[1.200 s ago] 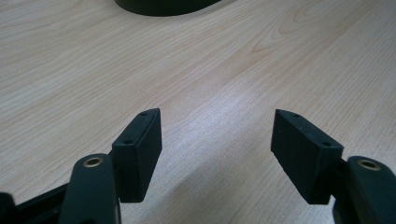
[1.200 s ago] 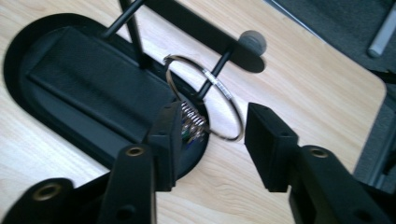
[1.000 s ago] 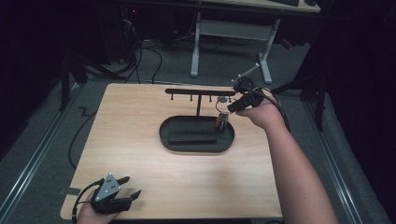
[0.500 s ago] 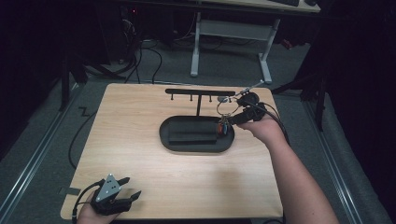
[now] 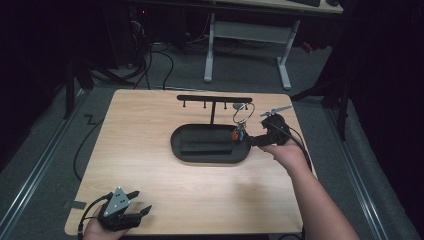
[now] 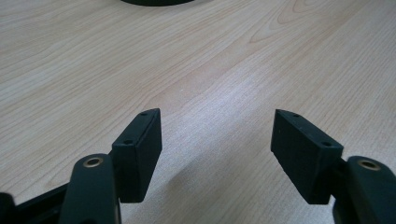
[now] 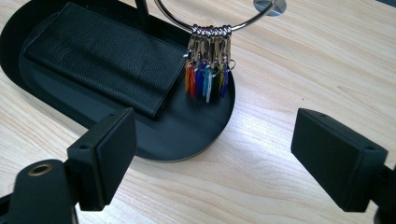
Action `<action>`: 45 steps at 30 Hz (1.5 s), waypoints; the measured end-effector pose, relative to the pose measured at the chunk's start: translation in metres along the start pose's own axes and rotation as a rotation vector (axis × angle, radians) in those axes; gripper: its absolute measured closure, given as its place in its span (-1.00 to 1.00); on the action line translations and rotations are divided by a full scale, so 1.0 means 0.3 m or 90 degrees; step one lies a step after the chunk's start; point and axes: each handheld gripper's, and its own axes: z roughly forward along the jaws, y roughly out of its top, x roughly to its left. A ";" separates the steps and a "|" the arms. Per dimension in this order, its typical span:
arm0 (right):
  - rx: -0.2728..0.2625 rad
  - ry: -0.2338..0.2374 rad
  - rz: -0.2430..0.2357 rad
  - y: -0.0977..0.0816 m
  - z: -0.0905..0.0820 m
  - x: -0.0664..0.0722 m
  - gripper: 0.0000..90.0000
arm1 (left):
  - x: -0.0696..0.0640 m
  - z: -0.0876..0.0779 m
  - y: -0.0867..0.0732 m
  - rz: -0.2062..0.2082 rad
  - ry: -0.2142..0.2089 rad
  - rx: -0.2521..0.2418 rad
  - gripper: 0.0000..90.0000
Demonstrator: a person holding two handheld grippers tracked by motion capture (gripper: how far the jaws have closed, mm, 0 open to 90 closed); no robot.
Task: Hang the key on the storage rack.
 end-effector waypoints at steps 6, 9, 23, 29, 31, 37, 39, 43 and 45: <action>0.000 -0.011 0.004 -0.070 0.010 0.004 -0.90 | -0.004 0.002 0.000 0.005 -0.001 0.004 -0.24; 0.021 -0.015 0.001 -0.100 0.023 0.014 -1.00 | -0.007 0.004 0.000 0.005 -0.003 0.006 -0.24; -0.007 0.025 -0.033 -0.316 0.059 0.151 -0.83 | -0.012 0.012 -0.003 0.004 -0.005 0.012 -0.24; -0.051 0.046 0.008 -0.453 0.070 0.165 -0.87 | -0.013 0.010 -0.002 0.003 -0.005 0.009 -0.24; -0.084 0.058 0.033 -0.511 0.063 0.168 -0.90 | -0.013 0.008 0.000 0.005 -0.006 0.005 -0.24; -0.168 0.077 0.063 -0.607 0.006 0.159 -0.97 | -0.016 0.012 0.006 0.001 -0.016 -0.002 -0.24; -0.168 0.064 0.073 -0.626 0.001 0.148 -0.97 | -0.020 0.015 0.006 0.004 -0.015 0.003 -0.24; -0.163 0.074 0.085 -0.635 0.015 0.127 -0.97 | -0.027 0.016 0.008 0.006 -0.009 0.006 -0.25; -0.162 0.077 0.091 -0.633 0.021 0.124 -0.97 | -0.029 0.013 0.007 0.011 -0.006 0.006 -0.25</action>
